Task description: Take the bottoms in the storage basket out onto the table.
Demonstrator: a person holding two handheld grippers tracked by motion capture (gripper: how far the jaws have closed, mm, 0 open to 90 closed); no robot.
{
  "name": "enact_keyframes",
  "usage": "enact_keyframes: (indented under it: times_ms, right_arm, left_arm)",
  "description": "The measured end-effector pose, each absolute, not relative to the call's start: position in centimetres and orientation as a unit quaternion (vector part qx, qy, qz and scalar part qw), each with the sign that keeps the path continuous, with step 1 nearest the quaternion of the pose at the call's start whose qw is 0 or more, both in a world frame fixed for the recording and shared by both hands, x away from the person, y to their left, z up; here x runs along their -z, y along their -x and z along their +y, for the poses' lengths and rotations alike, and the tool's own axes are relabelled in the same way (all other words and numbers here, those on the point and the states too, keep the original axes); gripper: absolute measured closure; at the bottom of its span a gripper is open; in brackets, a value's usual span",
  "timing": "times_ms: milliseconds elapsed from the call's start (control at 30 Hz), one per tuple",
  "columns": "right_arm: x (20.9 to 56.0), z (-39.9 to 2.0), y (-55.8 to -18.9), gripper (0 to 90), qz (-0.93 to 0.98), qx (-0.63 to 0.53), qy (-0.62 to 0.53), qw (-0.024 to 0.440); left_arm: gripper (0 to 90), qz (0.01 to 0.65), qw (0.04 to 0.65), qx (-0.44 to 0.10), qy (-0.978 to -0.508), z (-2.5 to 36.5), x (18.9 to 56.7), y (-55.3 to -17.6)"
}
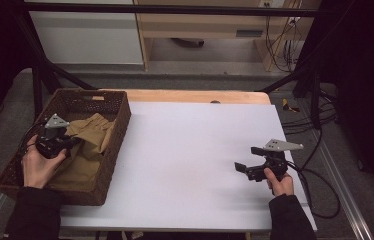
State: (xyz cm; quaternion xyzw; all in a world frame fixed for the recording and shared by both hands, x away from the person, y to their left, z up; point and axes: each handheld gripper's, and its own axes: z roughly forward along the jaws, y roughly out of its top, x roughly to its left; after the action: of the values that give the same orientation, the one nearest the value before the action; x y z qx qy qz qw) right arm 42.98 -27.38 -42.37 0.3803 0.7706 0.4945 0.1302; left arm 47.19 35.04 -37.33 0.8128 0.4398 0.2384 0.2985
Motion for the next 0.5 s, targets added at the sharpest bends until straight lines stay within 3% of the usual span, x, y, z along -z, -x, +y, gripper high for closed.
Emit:
enact_keyframes:
  times_ms: [500]
  right_arm:
    - [42.4,-27.3,-43.0,4.5,0.772,-0.493,-0.38,0.131]
  left_arm:
    - [86.7,0.436,0.305,-0.252,-0.808,35.2,36.1,-46.4]
